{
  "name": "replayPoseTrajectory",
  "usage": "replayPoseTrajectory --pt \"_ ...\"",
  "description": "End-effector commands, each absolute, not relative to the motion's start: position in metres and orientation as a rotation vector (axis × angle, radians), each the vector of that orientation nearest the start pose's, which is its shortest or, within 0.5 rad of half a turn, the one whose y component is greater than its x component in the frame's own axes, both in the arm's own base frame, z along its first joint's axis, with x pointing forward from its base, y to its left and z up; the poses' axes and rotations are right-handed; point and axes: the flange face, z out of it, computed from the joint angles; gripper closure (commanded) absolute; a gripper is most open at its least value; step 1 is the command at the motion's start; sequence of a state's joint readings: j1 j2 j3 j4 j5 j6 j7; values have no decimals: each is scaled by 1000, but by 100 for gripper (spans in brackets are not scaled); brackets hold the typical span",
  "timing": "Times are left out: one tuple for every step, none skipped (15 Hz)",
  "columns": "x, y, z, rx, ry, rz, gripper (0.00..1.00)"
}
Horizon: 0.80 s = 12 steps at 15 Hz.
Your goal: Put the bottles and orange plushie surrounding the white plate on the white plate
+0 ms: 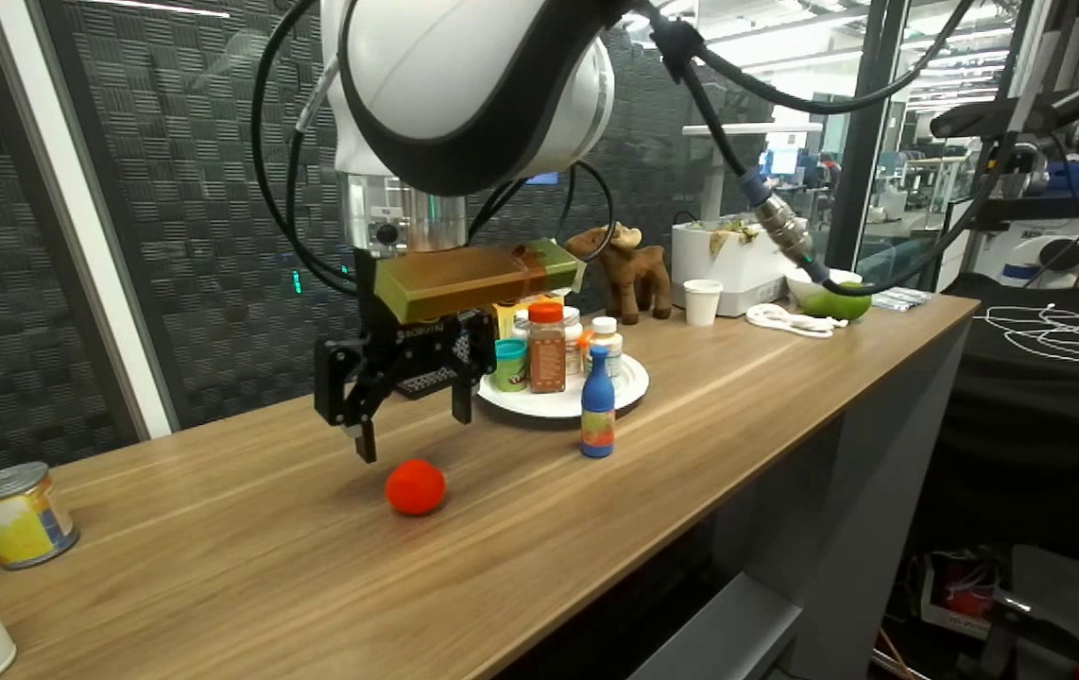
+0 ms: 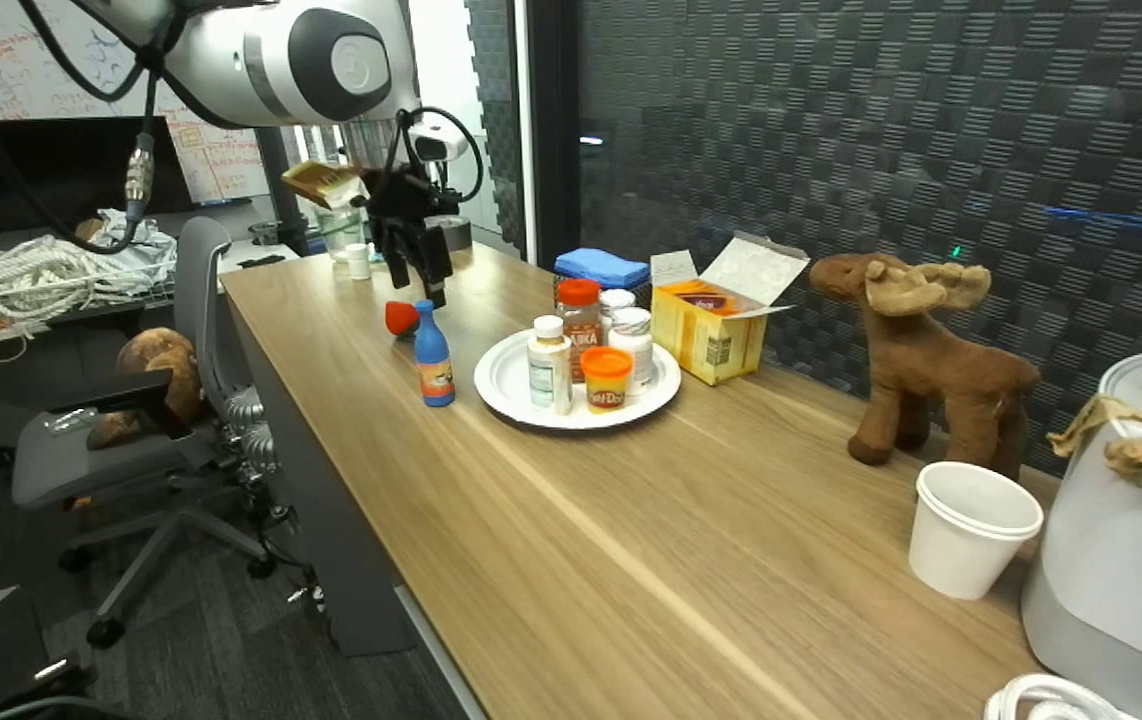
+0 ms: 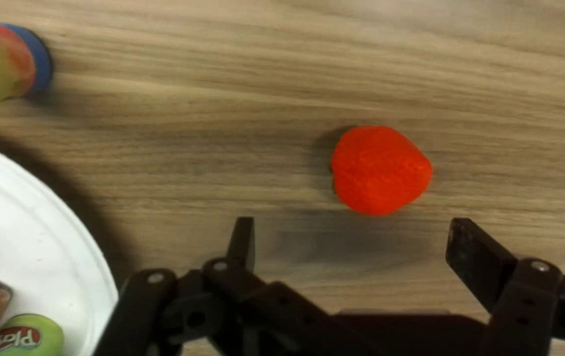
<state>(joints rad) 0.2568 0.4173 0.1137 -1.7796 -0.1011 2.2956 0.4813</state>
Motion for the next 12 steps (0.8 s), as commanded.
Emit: replayPoseTrajectory --pt "625 235 330 -3093 32 -123 0" --pt "624 235 327 -3084 16 -102 0" --pt "624 235 323 -3075 7 -80 0" --pt "624 235 321 -3066 -4 -63 0" --pt "624 234 319 -3057 -13 -44 0" --pt "624 234 318 -3049 -20 -29 0" --pt "624 233 317 -3036 -28 -9 8" --pt "624 232 316 -3032 -30 10 25" --pt "624 231 316 -3028 -30 30 32" --pt "624 230 316 -3027 -26 43 42" --pt "624 228 318 -3031 -22 50 50" --pt "624 227 319 -3031 -18 58 58"
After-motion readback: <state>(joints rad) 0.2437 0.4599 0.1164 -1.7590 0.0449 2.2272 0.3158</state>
